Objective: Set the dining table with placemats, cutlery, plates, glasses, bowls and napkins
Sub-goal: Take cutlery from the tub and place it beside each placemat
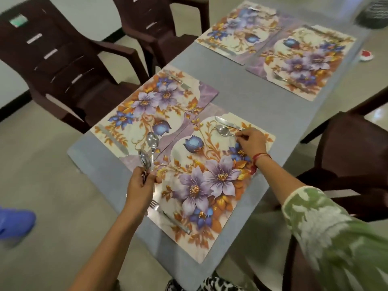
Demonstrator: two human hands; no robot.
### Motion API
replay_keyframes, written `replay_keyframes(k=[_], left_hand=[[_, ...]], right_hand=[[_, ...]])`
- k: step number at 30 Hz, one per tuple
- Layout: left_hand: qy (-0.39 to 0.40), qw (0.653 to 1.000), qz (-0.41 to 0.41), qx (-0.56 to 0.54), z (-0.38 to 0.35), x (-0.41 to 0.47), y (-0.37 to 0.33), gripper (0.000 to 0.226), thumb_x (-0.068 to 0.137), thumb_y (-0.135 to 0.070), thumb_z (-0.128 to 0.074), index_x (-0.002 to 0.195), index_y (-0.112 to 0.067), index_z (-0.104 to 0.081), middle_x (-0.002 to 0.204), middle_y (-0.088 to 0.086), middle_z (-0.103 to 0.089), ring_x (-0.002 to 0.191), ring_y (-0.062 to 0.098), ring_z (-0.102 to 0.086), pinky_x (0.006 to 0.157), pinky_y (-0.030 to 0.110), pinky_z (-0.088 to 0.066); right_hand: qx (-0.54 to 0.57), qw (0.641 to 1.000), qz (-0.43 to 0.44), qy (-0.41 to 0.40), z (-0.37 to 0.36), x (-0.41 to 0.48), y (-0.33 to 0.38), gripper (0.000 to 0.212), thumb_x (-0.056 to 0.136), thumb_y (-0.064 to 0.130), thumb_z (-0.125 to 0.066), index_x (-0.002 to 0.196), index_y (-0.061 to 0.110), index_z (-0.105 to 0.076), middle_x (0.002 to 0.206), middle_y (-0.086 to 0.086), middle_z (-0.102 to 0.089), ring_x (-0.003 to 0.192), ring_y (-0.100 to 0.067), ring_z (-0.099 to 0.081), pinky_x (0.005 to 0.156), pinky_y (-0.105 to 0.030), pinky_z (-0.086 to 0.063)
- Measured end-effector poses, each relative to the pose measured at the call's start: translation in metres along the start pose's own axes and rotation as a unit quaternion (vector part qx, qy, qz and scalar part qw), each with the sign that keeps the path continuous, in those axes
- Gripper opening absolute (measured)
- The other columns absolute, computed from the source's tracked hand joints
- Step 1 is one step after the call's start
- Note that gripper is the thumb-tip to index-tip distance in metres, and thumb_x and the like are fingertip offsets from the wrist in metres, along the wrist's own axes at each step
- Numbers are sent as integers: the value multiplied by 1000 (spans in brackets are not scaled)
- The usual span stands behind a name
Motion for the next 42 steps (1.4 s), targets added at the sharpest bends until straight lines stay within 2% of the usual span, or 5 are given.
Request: replay_keyframes(k=[9, 13, 20, 29, 42], left_hand=[[-19, 1000, 8, -13, -6, -28, 2, 7, 101, -16, -45, 97, -11, -48, 78, -4, -62, 59, 15, -48, 53, 26, -39], [-4, 1000, -5, -13, -11, -46, 0, 8, 101, -17, -44, 104, -11, -48, 81, -5, -64, 50, 12, -42, 44, 28, -32], [145, 985, -94, -4, -43, -103, -9, 10, 100, -13, -46, 96, -20, -52, 84, 0, -65, 61, -5, -57, 48, 11, -41], [314, 927, -204, -11, -50, -205, 30, 16, 97, -6, -49, 109, -9, -59, 90, 4, -68, 88, 13, -66, 85, 29, -53], [472, 840, -269, 0, -98, -370, 39, 24, 96, -33, -50, 86, -19, -68, 85, 0, -73, 89, 19, -68, 85, 40, -52]], right_hand=[[-16, 1000, 12, -21, 2, 3, -8, 20, 83, 16, -68, 100, 10, -73, 107, -14, -64, 102, -30, -58, 87, -30, -43], [164, 980, 25, -105, 20, -44, 28, 9, 87, 19, -66, 93, 13, -69, 94, -6, -62, 85, -15, -57, 76, -25, -46], [414, 886, -145, 150, -27, -210, 78, 24, 99, 21, -48, 88, 14, -68, 76, 3, -66, 71, -9, -62, 65, -20, -50], [499, 852, -158, -3, 12, -358, 75, 18, 98, 17, -50, 91, 3, -56, 60, -6, -47, 36, -4, -41, 35, -15, -33], [520, 768, -207, -312, 123, -554, 5, 25, 101, 11, -41, 86, 5, -61, 73, -7, -64, 64, -15, -63, 64, -29, -56]])
Point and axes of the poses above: each hand's wrist, its own x-axis towards the middle knuckle, its own z-axis out of the back of the hand, y = z × x, the point moved 4 cm from there along x, towards the middle knuckle
